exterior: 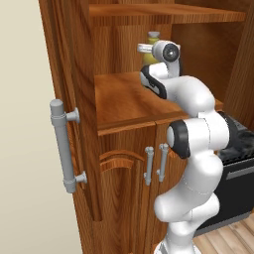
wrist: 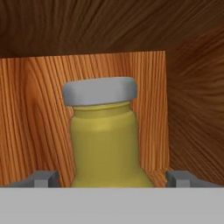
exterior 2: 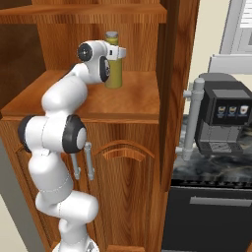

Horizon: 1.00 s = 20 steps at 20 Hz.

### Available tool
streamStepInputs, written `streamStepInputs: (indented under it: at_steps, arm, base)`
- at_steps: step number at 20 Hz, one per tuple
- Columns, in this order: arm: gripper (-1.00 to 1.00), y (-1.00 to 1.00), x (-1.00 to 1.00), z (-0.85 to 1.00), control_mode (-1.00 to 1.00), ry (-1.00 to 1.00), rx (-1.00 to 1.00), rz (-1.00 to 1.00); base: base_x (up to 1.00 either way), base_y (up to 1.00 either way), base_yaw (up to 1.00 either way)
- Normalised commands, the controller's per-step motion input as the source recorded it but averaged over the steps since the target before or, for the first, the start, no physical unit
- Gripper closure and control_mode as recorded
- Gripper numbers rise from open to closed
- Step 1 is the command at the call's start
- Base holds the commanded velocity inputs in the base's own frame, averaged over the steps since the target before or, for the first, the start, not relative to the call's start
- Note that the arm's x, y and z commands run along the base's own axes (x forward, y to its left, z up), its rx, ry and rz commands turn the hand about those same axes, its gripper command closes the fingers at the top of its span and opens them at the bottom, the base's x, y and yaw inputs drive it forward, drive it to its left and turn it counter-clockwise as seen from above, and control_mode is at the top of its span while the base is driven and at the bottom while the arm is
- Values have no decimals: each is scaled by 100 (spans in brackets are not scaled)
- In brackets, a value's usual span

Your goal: Pick the juice, can, bottled drink from the counter and place them in the open cabinet.

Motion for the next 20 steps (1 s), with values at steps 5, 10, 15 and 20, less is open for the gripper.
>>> streamStepInputs:
  at_steps: [5, 10, 15, 20]
  arm:
    - [-100, 0, -47, 0, -100, 0, 0, 0]
    - [-100, 0, -86, 0, -100, 0, 3, 0]
    - [-100, 0, -95, 0, -100, 3, 4, 0]
    - [-100, 0, -94, 2, -100, 19, 3, 0]
  base:
    - [0, 0, 0]
    - [0, 0, 0]
    - [0, 0, 0]
    - [0, 0, 0]
